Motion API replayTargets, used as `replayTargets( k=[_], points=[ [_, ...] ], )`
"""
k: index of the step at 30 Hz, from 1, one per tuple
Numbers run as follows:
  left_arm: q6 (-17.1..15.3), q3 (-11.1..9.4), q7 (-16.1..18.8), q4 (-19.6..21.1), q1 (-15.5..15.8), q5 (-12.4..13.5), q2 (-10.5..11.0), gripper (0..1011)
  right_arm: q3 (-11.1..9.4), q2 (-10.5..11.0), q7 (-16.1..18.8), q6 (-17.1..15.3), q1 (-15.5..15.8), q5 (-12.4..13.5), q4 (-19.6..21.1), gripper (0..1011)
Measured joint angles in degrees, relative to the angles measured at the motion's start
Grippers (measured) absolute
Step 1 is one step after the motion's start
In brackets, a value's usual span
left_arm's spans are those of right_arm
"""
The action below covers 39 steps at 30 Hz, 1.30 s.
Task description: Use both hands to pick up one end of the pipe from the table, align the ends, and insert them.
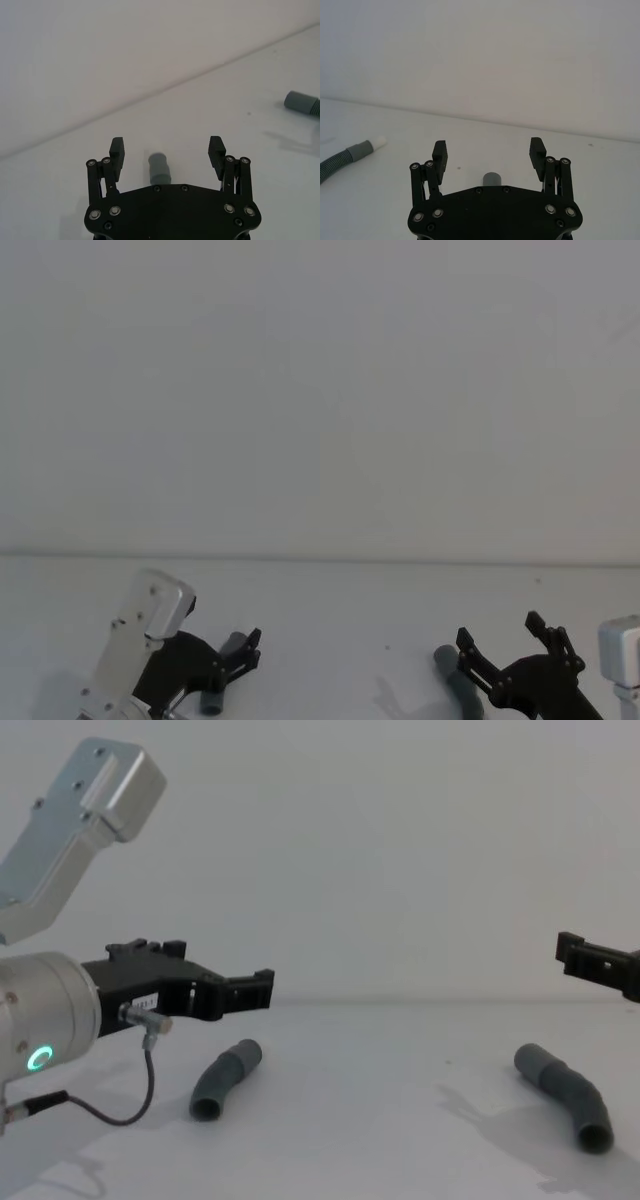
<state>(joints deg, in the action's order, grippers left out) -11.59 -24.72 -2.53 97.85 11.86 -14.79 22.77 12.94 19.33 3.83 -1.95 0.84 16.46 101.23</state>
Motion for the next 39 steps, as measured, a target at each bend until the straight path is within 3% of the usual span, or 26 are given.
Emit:
replayTargets(
  k=[14, 25, 39],
  points=[
    [-13.4, 0.8, 0.8, 4.1, 0.3, -0.8, 1.2, 1001, 0.0, 0.0, 0.0, 0.0, 0.0, 0.0, 0.0, 1000],
    [-17.3, 1.1, -1.4, 2.7, 2.5, -1.6, 1.2, 1001, 0.0, 0.0, 0.0, 0.0, 0.0, 0.0, 0.0, 1000],
    [-19.5, 1.8, -3.4, -0.7, 4.6, -3.0, -0.4, 1001, 0.0, 0.0, 0.0, 0.0, 0.0, 0.0, 0.0, 1000]
  ],
)
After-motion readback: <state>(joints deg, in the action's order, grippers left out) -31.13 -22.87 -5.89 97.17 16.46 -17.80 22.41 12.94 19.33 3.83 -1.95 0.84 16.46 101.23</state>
